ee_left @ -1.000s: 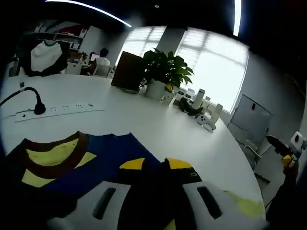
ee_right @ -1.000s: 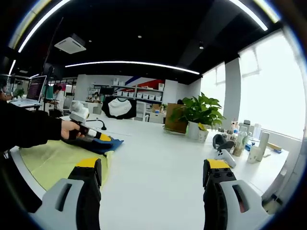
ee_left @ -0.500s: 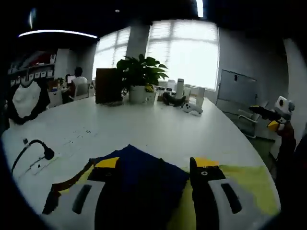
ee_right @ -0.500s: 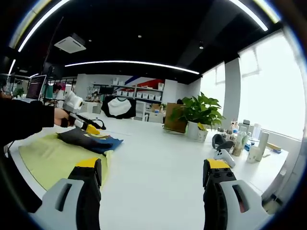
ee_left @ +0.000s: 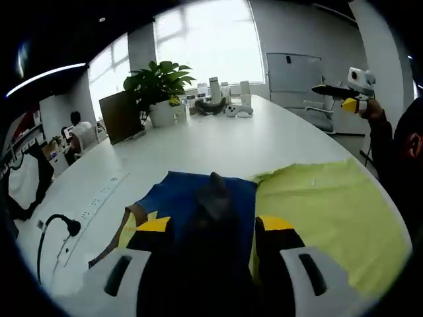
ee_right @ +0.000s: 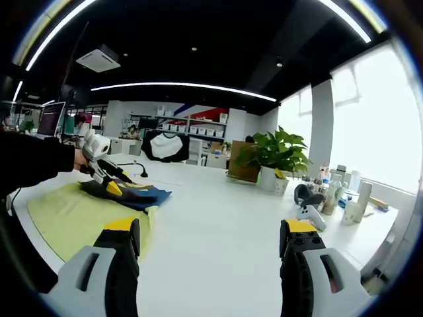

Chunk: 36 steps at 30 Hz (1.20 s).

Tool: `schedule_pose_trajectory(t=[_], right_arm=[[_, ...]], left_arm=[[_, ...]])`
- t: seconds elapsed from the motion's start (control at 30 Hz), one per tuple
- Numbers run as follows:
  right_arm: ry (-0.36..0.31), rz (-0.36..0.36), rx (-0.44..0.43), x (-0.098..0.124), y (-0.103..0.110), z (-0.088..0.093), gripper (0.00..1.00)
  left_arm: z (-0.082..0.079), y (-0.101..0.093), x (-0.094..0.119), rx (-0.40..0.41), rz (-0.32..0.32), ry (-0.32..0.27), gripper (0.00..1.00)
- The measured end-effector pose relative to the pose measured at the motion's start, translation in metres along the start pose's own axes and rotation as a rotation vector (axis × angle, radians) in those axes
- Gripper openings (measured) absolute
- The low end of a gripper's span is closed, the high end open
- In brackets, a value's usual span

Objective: Fold the garment on the visible template until the final outline fits inside the template.

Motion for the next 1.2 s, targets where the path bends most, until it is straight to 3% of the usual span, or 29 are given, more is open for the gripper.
schedule_pose_trajectory(t=[0.1,0.2,0.27,0.4,0.47,0.5,0.57,0.67,0.83,0.87,0.97,1.07,1.13,1.2], right_arm=[[0.000,0.000,-0.002,0.001,0.000,0.000,0.90],[0.000,0.001,-0.003,0.001,-0.001,0.000,0.90],[0.001,0.002,-0.004,0.001,-0.002,0.000,0.90],[0.000,0.002,-0.006,0.002,-0.002,0.000,0.90],[0.001,0.002,-0.006,0.002,-0.002,0.000,0.90],[0.001,0.003,-0.007,0.002,-0.002,0.000,0.90],[0.001,0.004,-0.007,0.001,-0.002,0.000,0.89],[0.003,0.001,-0.005,0.001,-0.001,0.000,0.89],[0.003,0.002,-0.005,0.000,0.000,0.000,0.89],[0.003,0.002,-0.006,0.000,0.000,0.000,0.89],[0.004,0.002,-0.005,0.000,0.000,0.000,0.89],[0.001,0.006,-0.009,-0.001,-0.001,0.000,0.89],[0.005,0.004,-0.007,-0.001,-0.001,0.001,0.89],[0.005,0.003,-0.007,-0.001,0.000,0.001,0.89]], left_arm=[[0.006,0.001,-0.007,0.010,0.020,0.022,0.39],[0.003,0.002,-0.013,0.039,0.048,-0.012,0.34],[0.001,0.004,-0.015,0.051,0.051,-0.023,0.25],[0.004,0.007,-0.017,0.165,0.061,-0.005,0.17],[0.002,0.008,-0.014,0.245,0.055,-0.008,0.07],[-0.002,0.009,-0.013,0.332,0.052,-0.047,0.07],[-0.007,0.011,-0.010,0.406,0.071,-0.082,0.06],[-0.013,0.009,-0.005,0.414,0.053,-0.077,0.06],[-0.034,-0.004,0.001,0.590,0.083,-0.161,0.06],[-0.036,-0.006,0.001,0.610,0.094,-0.157,0.06],[-0.040,-0.014,0.002,0.516,0.096,-0.081,0.06],[-0.053,-0.021,0.000,0.615,0.113,-0.143,0.06],[-0.056,-0.018,-0.005,0.705,0.092,-0.154,0.06],[-0.056,-0.022,-0.010,0.697,0.108,-0.157,0.06]])
Point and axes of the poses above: the point that each gripper's makers call its tool centre point, and the gripper's own axes: x roughly backward along the fingers, y roughly to its left, z roughly out of its underside, the point moved 6 cm from there along x, roughly backward along the fingers, and after that the axes turned 6 degrees about z, right-handed, at the moved point
